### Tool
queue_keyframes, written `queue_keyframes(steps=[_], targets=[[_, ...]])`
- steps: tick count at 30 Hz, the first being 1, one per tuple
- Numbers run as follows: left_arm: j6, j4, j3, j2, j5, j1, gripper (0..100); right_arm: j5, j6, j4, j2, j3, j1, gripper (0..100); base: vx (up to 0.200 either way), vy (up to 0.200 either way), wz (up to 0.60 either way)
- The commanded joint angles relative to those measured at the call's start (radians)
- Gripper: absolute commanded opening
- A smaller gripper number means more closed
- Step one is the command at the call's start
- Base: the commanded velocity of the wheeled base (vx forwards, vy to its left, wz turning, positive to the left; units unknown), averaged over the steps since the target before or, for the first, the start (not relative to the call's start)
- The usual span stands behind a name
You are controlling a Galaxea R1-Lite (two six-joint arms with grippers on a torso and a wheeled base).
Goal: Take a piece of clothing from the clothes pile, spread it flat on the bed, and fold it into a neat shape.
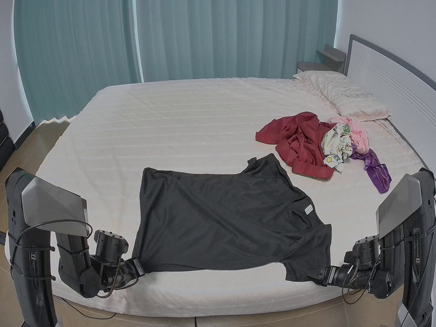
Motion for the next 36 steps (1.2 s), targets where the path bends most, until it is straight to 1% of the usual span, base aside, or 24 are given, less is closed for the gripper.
queue_keyframes(steps=[1,2,3,9,14,15,16,18,23,24,27,28,34,36], targets=[[0.000,0.000,0.000,0.002,0.001,0.000,0,-0.024,0.013,-0.010,0.026,-0.022,0.024,100,0.000,0.000,0.00],[0.000,0.000,-0.001,0.002,0.001,0.000,0,-0.029,0.013,-0.010,0.028,-0.024,0.026,100,0.000,0.000,0.00],[0.000,0.000,-0.001,0.002,0.001,0.000,0,-0.029,0.013,-0.010,0.032,-0.024,0.027,0,0.000,0.000,0.00],[-0.002,0.000,-0.003,0.001,-0.001,0.000,0,-0.029,0.008,-0.011,0.017,0.027,0.029,0,0.000,0.000,0.00],[-0.002,-0.025,0.000,0.001,-0.002,0.003,0,-0.032,-0.004,-0.010,0.008,0.058,0.015,0,0.000,0.000,0.00],[-0.005,-0.036,0.003,0.002,-0.002,0.006,0,-0.032,-0.006,-0.008,0.002,0.058,-0.005,0,0.000,0.000,0.00],[-0.005,-0.036,0.003,0.002,-0.002,0.006,0,-0.032,-0.006,-0.008,0.002,0.058,-0.005,0,0.000,0.000,0.00],[0.009,-0.043,0.023,0.004,0.010,0.006,0,-0.033,-0.025,0.024,-0.032,0.058,-0.035,0,0.000,0.000,0.00],[0.027,-0.082,0.066,-0.025,0.008,0.008,0,-0.030,-0.058,0.191,-0.114,0.058,-0.045,0,0.000,0.000,0.00],[0.059,-0.082,0.086,-0.033,0.008,0.008,0,-0.030,-0.079,0.245,-0.130,0.058,-0.043,0,0.000,0.000,0.00],[0.121,-0.083,0.121,-0.032,0.011,0.009,0,-0.029,-0.116,0.320,-0.152,0.058,-0.040,0,0.000,0.000,0.00],[0.156,-0.086,0.143,-0.030,0.017,0.009,0,-0.029,-0.134,0.358,-0.155,0.058,-0.035,0,0.000,0.000,0.00],[0.199,-0.083,0.180,-0.033,0.036,0.009,0,-0.030,-0.162,0.406,-0.163,0.058,-0.029,0,0.000,0.000,0.00],[0.222,-0.083,0.184,-0.019,0.036,0.012,0,-0.032,-0.165,0.443,-0.181,0.058,-0.014,0,0.000,0.000,0.00]])
